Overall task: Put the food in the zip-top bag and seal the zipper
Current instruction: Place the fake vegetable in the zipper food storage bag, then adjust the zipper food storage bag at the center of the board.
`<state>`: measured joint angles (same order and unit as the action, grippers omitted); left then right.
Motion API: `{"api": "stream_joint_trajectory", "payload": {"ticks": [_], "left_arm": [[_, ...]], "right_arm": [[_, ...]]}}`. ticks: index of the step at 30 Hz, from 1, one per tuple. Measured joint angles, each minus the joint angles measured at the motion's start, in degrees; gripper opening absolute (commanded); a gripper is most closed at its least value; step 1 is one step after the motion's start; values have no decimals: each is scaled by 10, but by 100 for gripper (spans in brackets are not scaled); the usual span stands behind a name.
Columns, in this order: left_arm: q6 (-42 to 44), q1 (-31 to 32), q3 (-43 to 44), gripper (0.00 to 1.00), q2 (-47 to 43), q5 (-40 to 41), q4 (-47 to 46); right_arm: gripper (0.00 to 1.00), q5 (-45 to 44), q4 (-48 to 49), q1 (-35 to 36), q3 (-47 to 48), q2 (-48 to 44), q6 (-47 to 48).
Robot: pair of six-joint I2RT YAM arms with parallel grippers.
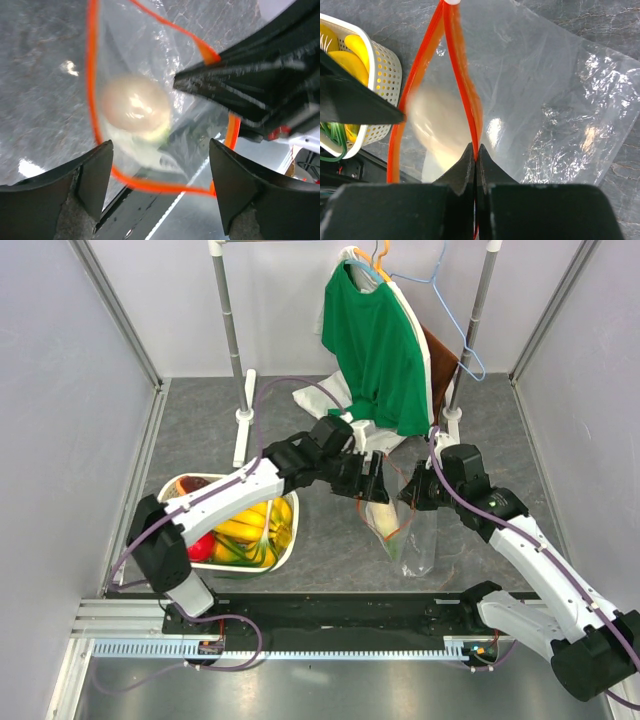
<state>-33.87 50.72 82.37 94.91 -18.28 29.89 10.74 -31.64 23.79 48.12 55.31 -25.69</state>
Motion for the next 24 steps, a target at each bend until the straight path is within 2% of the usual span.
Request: {"api": "stream_joint_trajectory", "payload": {"ticks": [3, 9, 16, 17, 19, 20, 22, 23, 24], "left_arm": [[15, -17, -29, 87, -46, -2, -2], [44, -30, -55, 81, -112, 13, -26], [49, -30, -65, 82, -75, 19, -30], [49, -30, -67, 79, -66, 19, -29], [49, -30, -69, 65, -43, 18, -25], [49, -30, -69, 48, -30, 17, -24], [48, -30, -69, 26, -12, 12, -24], [48, -30, -69, 11, -5, 9, -24], [51, -30, -69, 5, 0, 0, -25]], "right_arm": [[0, 1, 0, 1, 0, 0, 0], [0, 10, 0, 3, 0, -1, 0], [0, 25, 0, 4, 0, -5, 0], [0, 26, 1, 4, 0, -5, 0], [0, 32, 2, 4, 0, -5, 0], [0, 35, 3, 4, 0, -5, 0], [9, 40, 6, 5, 0, -5, 0], [13, 42, 8, 5, 0, -6, 0], [25, 43, 9, 5, 0, -7, 0]]}}
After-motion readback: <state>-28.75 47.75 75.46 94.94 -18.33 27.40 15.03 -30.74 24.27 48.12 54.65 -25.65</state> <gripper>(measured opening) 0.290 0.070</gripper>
